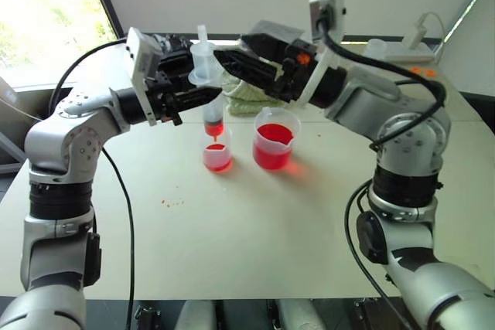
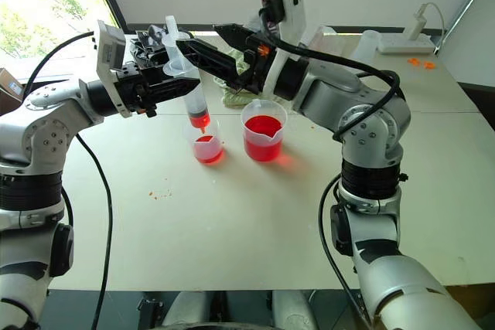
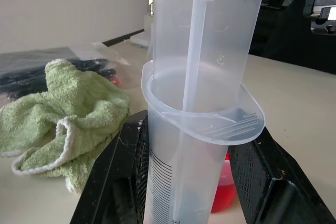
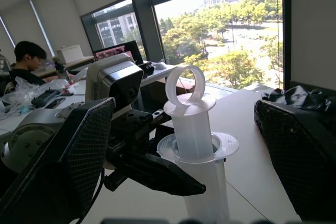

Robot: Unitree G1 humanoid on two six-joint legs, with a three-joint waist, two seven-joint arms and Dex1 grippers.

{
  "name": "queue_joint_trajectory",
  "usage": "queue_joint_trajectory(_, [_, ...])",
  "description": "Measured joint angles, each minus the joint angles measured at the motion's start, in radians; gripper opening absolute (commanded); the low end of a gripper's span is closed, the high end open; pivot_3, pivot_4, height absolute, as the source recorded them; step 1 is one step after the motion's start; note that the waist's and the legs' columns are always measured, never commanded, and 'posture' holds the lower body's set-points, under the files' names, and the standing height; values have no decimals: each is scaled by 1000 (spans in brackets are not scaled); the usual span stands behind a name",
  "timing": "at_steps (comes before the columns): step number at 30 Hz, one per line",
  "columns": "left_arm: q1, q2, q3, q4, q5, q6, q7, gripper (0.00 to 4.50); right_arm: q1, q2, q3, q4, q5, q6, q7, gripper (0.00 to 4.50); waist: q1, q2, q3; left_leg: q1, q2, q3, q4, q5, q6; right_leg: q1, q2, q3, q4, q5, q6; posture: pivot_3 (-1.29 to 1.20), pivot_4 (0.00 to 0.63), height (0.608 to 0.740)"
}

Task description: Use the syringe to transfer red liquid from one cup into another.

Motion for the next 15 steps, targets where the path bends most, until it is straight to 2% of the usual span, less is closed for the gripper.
queue_joint_trajectory(15, [17, -4, 0, -1, 3, 0, 2, 1657, -66, -4, 99, 122, -66, -39, 173, 4475, 0, 0, 0, 0, 0, 0, 0, 0, 0, 0, 0, 0, 0, 0, 0, 0, 150, 740])
